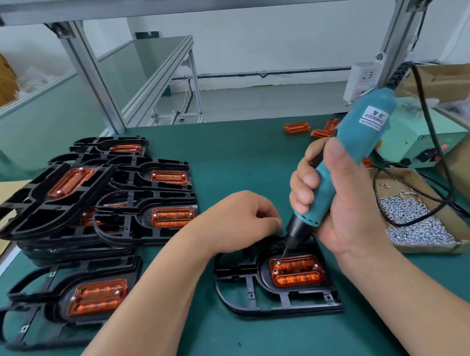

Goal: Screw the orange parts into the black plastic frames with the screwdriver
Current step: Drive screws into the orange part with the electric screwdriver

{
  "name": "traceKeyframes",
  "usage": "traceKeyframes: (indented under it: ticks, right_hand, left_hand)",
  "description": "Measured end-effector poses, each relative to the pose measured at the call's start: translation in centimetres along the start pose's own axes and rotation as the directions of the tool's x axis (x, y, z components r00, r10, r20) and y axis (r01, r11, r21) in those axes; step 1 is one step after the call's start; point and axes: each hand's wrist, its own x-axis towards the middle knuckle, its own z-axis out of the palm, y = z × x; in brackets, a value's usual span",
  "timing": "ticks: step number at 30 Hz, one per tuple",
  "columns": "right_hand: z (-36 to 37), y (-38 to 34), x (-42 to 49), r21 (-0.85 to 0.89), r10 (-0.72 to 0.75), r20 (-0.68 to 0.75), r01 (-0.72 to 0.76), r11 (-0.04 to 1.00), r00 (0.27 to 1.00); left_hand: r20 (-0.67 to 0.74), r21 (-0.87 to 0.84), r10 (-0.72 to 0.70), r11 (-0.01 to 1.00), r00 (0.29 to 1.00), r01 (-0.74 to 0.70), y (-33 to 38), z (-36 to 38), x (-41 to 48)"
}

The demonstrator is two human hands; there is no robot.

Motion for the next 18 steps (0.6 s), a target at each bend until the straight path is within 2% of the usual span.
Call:
traceKeyframes:
  ticks: [6,10,14,18]
  right_hand:
    - [1.0,0.0,-0.6,-0.045,0.008,0.07,-0.005,0.999,0.998]
    - [1.5,-0.1,-0.8,-0.087,0.01,0.095,-0.001,0.996,0.995]
    - [2.2,-0.1,-1.1,-0.124,0.005,0.181,0.018,0.992,0.983]
    - [3.6,0.9,-1.1,-0.226,-0.003,0.241,0.059,0.972,0.97]
  left_hand:
    - [0.068,0.022,0.023,0.999,0.997,-0.025,0.7,-0.1,-0.4]
    - [0.07,-0.005,-0.01,1.0,0.997,0.01,0.8,0.0,-0.6]
    - [0.065,-0.027,-0.018,0.999,0.998,0.02,1.0,0.3,-0.7]
    - [0.062,0.026,-0.004,1.0,0.998,0.003,1.2,0.3,-0.8]
